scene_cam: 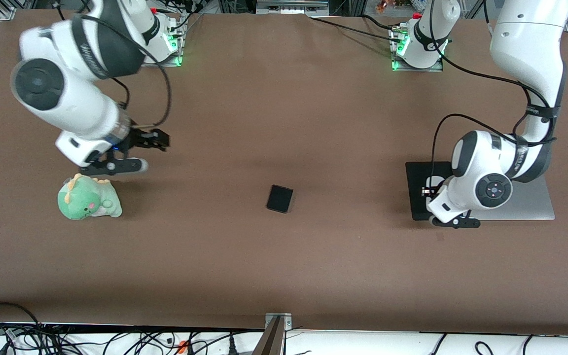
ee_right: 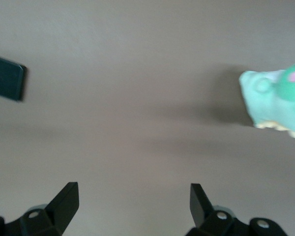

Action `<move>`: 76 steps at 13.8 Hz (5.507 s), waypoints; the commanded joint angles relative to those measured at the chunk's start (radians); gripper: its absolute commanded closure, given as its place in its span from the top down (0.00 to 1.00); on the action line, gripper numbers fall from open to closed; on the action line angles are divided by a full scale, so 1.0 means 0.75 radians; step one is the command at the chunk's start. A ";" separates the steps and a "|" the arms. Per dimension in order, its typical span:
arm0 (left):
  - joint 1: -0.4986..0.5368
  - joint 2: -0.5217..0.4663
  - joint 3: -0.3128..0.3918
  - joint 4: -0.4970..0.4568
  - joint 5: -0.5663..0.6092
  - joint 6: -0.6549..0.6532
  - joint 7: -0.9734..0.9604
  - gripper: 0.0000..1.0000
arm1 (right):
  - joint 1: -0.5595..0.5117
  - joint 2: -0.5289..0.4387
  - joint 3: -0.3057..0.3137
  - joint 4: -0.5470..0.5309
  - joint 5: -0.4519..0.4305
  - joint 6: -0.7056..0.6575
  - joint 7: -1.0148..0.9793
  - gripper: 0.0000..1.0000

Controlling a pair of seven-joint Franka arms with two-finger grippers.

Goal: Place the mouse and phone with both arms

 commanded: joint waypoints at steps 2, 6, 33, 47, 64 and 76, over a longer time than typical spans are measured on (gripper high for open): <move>0.024 -0.027 -0.021 -0.083 0.040 0.030 0.019 0.27 | 0.178 0.208 0.001 0.029 0.067 0.270 0.374 1.00; 0.075 -0.029 -0.023 -0.218 0.044 0.251 0.058 0.48 | 0.391 0.460 -0.001 0.031 0.061 0.718 0.745 1.00; 0.112 -0.810 -0.036 0.082 -0.101 -0.459 0.093 1.00 | 0.428 0.880 -0.016 0.403 -0.137 0.840 0.760 0.35; 0.110 -0.806 -0.038 0.111 -0.103 -0.543 0.091 1.00 | -0.153 0.426 -0.016 -0.191 -0.045 0.649 -0.371 0.37; 0.106 -0.804 -0.042 0.119 -0.099 -0.543 0.087 1.00 | -0.222 0.213 -0.003 -0.278 0.004 0.666 -0.285 1.00; 0.096 -0.790 -0.040 0.152 -0.099 -0.577 0.087 1.00 | -0.224 -0.374 -0.036 -0.116 -0.002 -0.156 -0.293 1.00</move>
